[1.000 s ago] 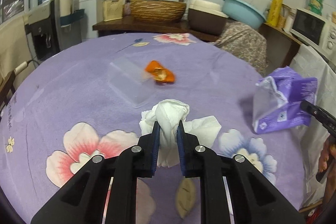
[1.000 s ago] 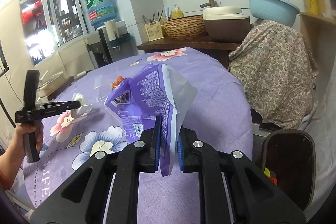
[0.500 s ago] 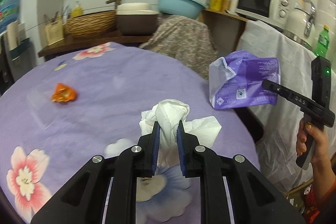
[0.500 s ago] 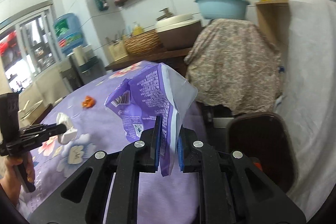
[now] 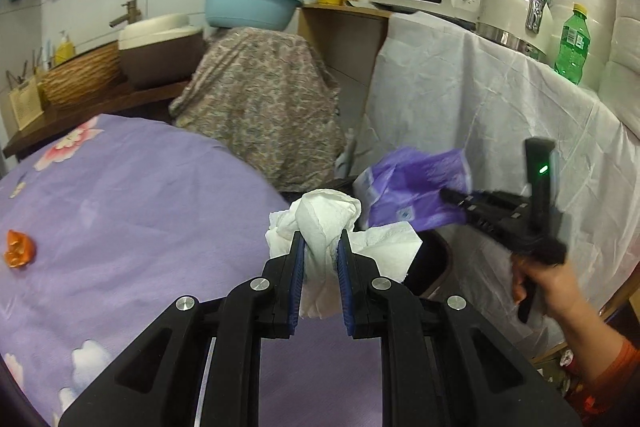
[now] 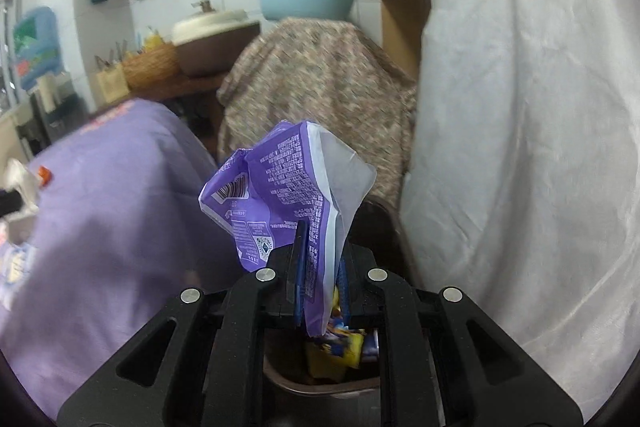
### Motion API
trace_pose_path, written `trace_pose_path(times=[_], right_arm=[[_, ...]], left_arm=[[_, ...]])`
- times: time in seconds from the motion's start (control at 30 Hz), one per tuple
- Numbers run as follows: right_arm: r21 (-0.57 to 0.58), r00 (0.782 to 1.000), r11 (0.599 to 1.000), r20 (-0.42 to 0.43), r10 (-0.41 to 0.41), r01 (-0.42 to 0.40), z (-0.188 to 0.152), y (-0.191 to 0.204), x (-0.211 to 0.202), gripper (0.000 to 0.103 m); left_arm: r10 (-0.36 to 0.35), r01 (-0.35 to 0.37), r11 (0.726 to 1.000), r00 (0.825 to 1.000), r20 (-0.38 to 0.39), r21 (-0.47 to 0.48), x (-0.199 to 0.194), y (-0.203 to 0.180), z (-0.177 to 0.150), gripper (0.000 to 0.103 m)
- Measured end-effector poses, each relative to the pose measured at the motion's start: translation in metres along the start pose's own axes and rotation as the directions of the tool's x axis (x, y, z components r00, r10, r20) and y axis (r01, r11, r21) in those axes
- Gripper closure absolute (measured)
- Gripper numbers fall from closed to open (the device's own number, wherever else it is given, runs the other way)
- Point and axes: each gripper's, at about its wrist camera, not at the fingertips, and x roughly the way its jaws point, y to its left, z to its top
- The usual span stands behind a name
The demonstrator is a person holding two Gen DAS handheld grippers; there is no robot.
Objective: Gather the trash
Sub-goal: 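Carry the purple wrapper and tissue toward the bin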
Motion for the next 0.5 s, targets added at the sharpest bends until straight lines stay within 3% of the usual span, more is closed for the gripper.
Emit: trace_pose_path(times=[0.2, 0.5], right_arm=[[0.013, 0.990, 0.999, -0.134, -0.048, 0.050, -0.029, -0.015, 0.055, 0.089], [0.029, 0.970, 0.997, -0.234, -0.065, 0.074, -0.050, -0.013, 0.104, 0.089]], left_arm=[[-0.013, 0.014, 0.999, 1.000, -0.025, 0.039, 0.025, -0.022, 0.010, 0.087], [-0.007, 0.014, 0.996, 0.996, -0.087, 0.088, 0.062, -0.044, 0.020, 0.087]])
